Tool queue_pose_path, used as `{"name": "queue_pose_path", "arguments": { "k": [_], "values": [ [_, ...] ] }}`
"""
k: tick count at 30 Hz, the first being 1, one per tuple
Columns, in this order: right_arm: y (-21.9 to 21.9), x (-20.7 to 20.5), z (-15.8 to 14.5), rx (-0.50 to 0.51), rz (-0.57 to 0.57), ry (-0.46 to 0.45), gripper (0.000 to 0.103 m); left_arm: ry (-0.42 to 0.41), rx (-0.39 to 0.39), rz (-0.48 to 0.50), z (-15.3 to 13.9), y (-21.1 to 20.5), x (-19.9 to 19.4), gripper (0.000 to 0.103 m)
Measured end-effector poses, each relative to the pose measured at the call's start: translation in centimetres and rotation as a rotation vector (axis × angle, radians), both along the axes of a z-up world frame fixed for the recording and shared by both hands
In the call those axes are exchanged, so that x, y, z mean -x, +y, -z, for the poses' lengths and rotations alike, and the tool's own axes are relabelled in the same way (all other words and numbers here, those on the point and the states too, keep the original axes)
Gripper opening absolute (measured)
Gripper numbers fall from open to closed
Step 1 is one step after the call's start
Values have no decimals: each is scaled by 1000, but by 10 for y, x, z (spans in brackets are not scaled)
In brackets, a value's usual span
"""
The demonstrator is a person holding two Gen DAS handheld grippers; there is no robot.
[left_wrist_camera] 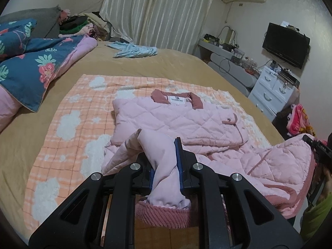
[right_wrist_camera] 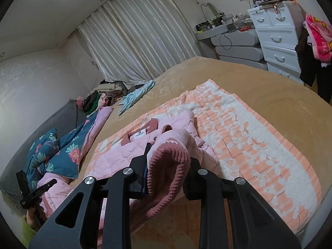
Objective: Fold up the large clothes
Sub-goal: 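Lift the hem with both tools and fold it toward the collar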
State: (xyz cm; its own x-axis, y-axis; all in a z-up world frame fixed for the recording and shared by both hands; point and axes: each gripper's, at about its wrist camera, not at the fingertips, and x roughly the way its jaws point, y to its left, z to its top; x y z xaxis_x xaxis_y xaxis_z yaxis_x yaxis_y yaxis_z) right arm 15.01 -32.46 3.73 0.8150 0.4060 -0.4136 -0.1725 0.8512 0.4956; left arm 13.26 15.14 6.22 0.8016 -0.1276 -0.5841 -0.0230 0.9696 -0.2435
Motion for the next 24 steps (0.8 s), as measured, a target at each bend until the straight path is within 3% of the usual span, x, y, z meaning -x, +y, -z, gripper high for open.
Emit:
{"name": "queue_pose_path", "arguments": {
  "k": [24],
  "values": [
    [17, -60, -26, 62, 13, -1, 23, -22, -2, -58, -19, 23, -48, 9]
  ]
}}
